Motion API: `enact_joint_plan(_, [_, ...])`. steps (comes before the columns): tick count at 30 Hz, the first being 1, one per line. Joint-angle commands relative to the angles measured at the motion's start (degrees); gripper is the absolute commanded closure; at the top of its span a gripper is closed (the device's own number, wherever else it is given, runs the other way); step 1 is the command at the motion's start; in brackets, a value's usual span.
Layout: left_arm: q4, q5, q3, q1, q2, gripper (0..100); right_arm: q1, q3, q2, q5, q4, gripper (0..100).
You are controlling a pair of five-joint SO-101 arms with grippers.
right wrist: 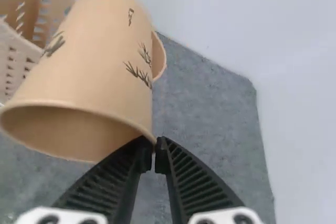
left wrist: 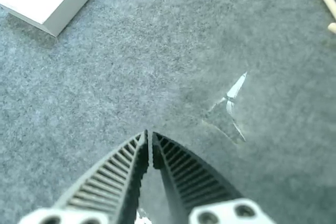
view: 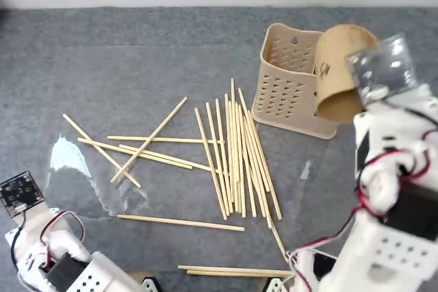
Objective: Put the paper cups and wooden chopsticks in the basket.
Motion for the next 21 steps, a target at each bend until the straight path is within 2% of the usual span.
enact_joint_plan(1, [0.79, 0.09, -0.57, 0.35, -0.88, 99, -1.27, -9.85, 6.9, -3.43, 2.68, 99.0])
enact_joint_plan(14, [0.79, 0.09, -0.57, 0.35, -0.88, 99, -1.19, -37.89, 32.13, -10.11, 14.29, 99.0])
enact_joint_plan(21, [0.79, 0.09, -0.57, 0.35, -0.88, 99, -1.19, -46.86, 37.85, -10.99, 21.41, 98.6])
